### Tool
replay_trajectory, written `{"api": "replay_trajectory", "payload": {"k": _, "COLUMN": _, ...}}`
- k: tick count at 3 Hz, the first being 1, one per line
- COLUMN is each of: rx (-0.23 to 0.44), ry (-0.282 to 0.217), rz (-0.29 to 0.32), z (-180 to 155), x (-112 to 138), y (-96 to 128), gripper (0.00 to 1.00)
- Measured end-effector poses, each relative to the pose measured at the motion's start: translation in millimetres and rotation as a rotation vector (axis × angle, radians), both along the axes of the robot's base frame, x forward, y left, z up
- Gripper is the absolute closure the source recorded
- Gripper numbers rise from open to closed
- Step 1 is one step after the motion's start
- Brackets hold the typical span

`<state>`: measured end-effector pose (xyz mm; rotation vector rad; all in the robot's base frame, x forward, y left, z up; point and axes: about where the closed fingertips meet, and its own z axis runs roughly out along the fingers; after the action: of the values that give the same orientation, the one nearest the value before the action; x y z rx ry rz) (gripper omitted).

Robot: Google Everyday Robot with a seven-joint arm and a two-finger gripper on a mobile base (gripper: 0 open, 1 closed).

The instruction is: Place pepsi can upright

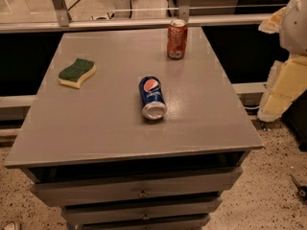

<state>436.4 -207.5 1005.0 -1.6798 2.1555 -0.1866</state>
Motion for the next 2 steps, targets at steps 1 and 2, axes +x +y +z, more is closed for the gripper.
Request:
{"api": "replay_trajectory", "payload": {"k": 1, "rx": 0.014, "ry": -0.001, "rz": 0.003, "z": -0.6, "x": 2.3, "y": 3.3, "gripper": 0.00}}
{"api": "replay_trajectory", "payload": {"k": 2, "rx": 0.060, "ry": -0.004, "rz": 0.011, "z": -2.5, "x": 9.8, "y": 14.1, "gripper": 0.00}}
